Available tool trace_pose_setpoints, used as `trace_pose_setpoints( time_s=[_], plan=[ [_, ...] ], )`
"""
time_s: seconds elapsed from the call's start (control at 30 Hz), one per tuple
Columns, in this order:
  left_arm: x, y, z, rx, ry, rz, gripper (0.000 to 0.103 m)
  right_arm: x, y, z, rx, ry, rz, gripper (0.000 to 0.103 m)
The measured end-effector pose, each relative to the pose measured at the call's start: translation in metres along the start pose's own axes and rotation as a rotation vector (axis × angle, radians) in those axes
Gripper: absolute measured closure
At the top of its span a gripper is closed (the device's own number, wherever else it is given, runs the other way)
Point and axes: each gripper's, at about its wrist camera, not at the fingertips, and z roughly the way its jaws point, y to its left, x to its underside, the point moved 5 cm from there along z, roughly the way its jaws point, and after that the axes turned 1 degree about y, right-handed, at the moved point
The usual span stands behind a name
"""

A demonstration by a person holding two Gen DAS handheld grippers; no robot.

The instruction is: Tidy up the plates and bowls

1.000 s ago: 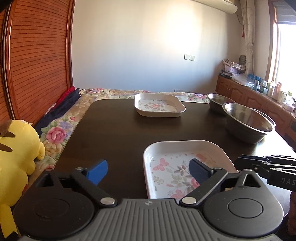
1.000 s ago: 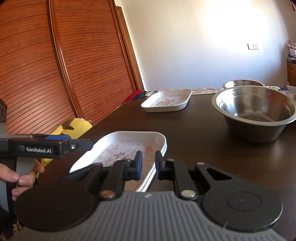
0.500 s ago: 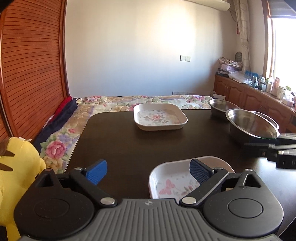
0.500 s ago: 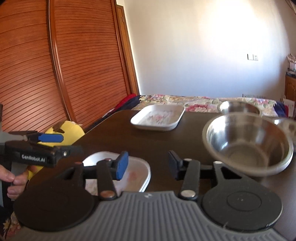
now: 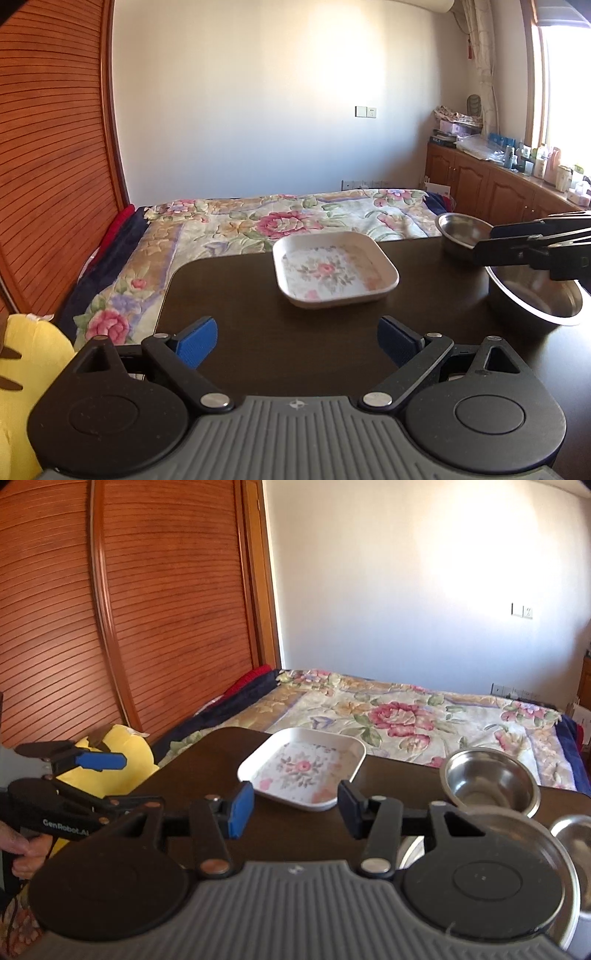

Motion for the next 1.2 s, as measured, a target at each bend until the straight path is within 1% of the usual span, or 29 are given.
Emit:
trace_pose_setpoints(
  time_s=[0.13, 0.23, 0.3, 0.5, 0.6, 0.67, 0.8, 0.93, 1.0, 1.07, 1.1, 1.2],
  plan=[
    [-0.014, 0.006, 0.016, 0.018, 0.011, -0.010, 0.012, -0.010, -0.009, 0.024, -0.013, 0.045, 0.035, 0.051],
    [-0.021, 0.008, 0.029, 0.030, 0.022, -0.015, 0.017, -0.014, -0.016, 0.042, -0.010, 0.082, 0.049, 0.051],
    [-0.026, 0.009, 0.039, 0.038, 0.030, -0.017, 0.023, -0.016, -0.021, 0.055, -0.006, 0.108, 0.059, 0.052],
    [-0.039, 0.011, 0.072, 0.066, 0.056, -0.026, 0.032, -0.017, -0.036, 0.089, 0.020, 0.184, 0.088, 0.052],
    [-0.043, 0.011, 0.087, 0.068, 0.066, -0.022, 0.036, -0.018, -0.043, 0.101, 0.034, 0.214, 0.104, 0.052],
    [-0.044, 0.012, 0.097, 0.070, 0.075, -0.024, 0.037, -0.017, -0.046, 0.107, 0.040, 0.230, 0.111, 0.053],
    [-0.045, 0.015, 0.115, 0.076, 0.091, -0.029, 0.042, -0.018, -0.047, 0.116, 0.053, 0.254, 0.095, 0.054],
    [-0.044, 0.019, 0.129, 0.071, 0.097, -0.041, 0.050, -0.018, -0.053, 0.128, 0.054, 0.283, 0.100, 0.057],
    [-0.044, 0.022, 0.136, 0.068, 0.104, -0.049, 0.054, -0.019, -0.054, 0.133, 0.041, 0.294, 0.111, 0.070],
    [-0.043, 0.024, 0.143, 0.069, 0.110, -0.056, 0.058, -0.020, -0.054, 0.136, 0.048, 0.301, 0.105, 0.071],
    [-0.042, 0.025, 0.145, 0.069, 0.114, -0.061, 0.061, -0.021, -0.053, 0.137, 0.054, 0.303, 0.094, 0.073],
    [-0.040, 0.027, 0.152, 0.071, 0.124, -0.068, 0.066, -0.020, -0.055, 0.142, 0.071, 0.320, 0.081, 0.074]
  ],
)
